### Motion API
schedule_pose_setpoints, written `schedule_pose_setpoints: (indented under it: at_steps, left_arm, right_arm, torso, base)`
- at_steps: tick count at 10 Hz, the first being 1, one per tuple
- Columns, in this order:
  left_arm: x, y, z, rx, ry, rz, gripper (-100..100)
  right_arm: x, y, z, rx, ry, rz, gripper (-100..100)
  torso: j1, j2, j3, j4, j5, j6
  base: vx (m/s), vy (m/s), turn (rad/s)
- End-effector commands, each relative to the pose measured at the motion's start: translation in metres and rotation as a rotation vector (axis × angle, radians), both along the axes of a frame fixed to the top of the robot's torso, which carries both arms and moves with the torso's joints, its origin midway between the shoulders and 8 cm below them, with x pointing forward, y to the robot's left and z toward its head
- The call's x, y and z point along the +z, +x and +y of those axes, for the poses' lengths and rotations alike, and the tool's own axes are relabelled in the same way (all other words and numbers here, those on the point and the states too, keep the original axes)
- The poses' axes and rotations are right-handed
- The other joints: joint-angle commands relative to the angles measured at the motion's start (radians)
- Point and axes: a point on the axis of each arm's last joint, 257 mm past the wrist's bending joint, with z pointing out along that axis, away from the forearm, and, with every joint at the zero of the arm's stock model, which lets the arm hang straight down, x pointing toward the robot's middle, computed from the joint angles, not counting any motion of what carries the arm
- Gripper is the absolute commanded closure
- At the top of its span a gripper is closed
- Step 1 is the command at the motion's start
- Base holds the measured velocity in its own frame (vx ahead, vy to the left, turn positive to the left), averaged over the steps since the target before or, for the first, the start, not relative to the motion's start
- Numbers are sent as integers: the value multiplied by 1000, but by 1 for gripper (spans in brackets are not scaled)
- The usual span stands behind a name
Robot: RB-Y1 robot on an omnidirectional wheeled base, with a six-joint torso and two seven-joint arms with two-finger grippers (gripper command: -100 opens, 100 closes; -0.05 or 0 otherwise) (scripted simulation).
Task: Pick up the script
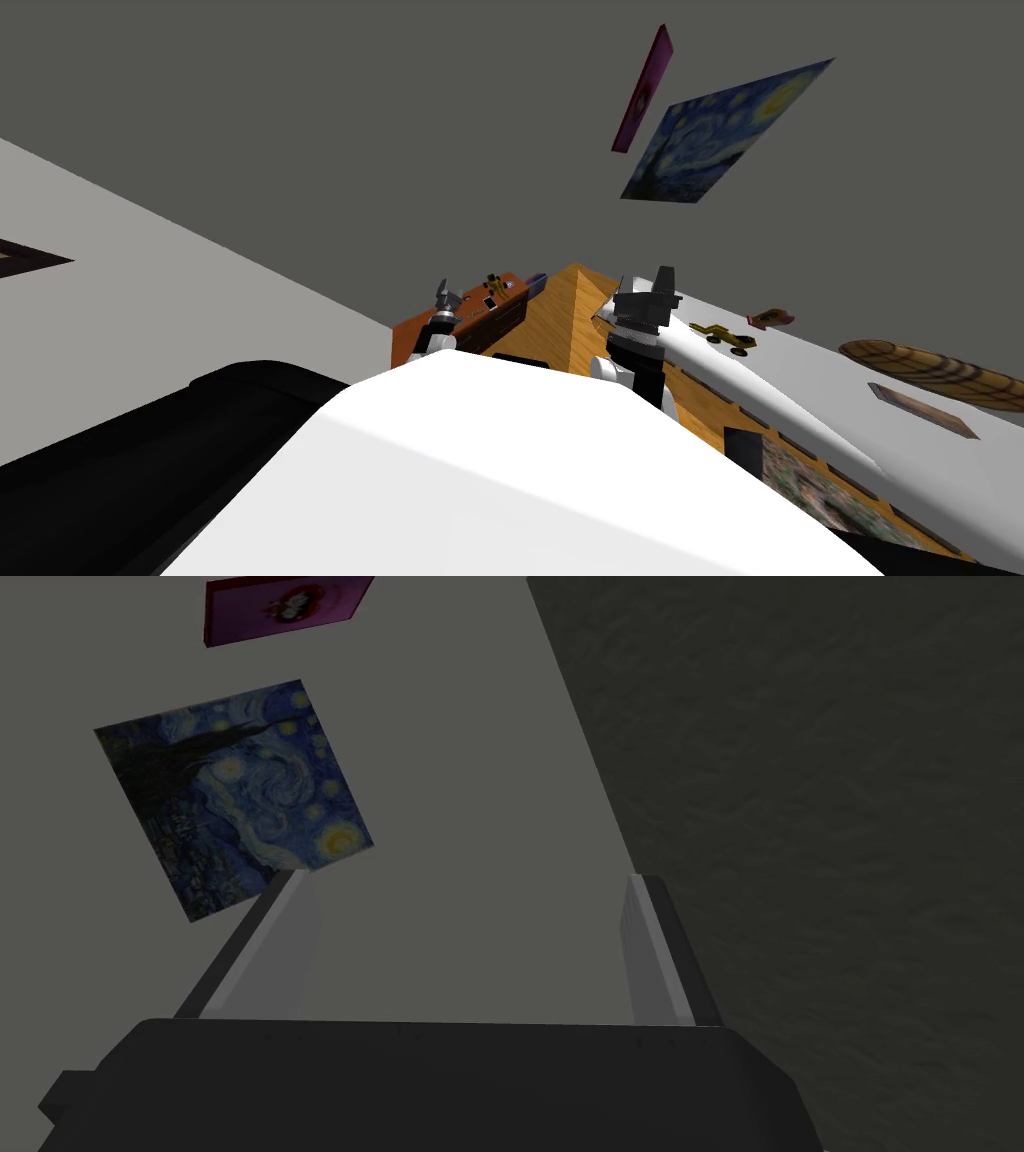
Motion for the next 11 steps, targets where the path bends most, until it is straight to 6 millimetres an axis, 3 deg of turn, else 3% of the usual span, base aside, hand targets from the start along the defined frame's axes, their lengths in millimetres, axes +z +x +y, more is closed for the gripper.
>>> schedule_pose_setpoints:
  at_steps: [1,2,3,4,5,6,7,8,9,10,11]
  left_arm:
    - [-17,-2,4,1,-41,34,-100]
    - [-43,-1,9,3,-75,97,-100]
    - [-44,-1,11,4,-100,93,-100]
    - [-70,-1,15,6,-132,157,-100]
    - [-71,-1,16,8,-161,151,-100]
    - [-95,-2,19,8,-192,211,-100]
    - [-98,-2,20,11,-222,209,-100]
    - [-123,-4,22,11,-256,269,-100]
    - [-124,-5,23,14,-283,266,-100]
    - [-147,-7,24,12,-313,322,-100]
    - [-150,-8,25,16,-343,321,-100]
  right_arm:
    - [0,0,0,0,0,0,0]
    - [0,0,0,0,0,0,0]
    - [0,0,0,0,0,0,0]
    - [0,0,0,0,0,0,0]
    - [0,0,0,0,0,0,0]
    - [0,0,0,0,0,0,0]
    - [0,0,0,0,0,0,0]
    - [0,0,0,0,0,0,0]
    - [0,0,0,0,0,0,0]
    - [0,0,0,0,0,0,0]
    - [0,0,0,0,0,0,0]
  torso:
    - [0,0,0,0,0,0]
    - [0,0,0,0,0,0]
    - [0,0,0,0,0,0]
    - [0,0,0,0,0,0]
    - [0,0,0,0,0,0]
    - [0,0,0,0,0,0]
    - [1,0,0,0,0,0]
    - [0,0,0,0,0,-1]
    - [0,0,0,0,0,0]
    - [0,0,0,0,0,0]
    - [1,0,0,0,0,0]
  base:
    - [12,7,-57]
    - [14,8,-102]
    - [13,9,-54]
    - [17,8,-99]
    - [11,11,-60]
    - [14,12,-116]
    - [13,12,-56]
    - [14,13,-84]
    - [10,13,-67]
    - [12,16,-103]
    - [9,17,-61]
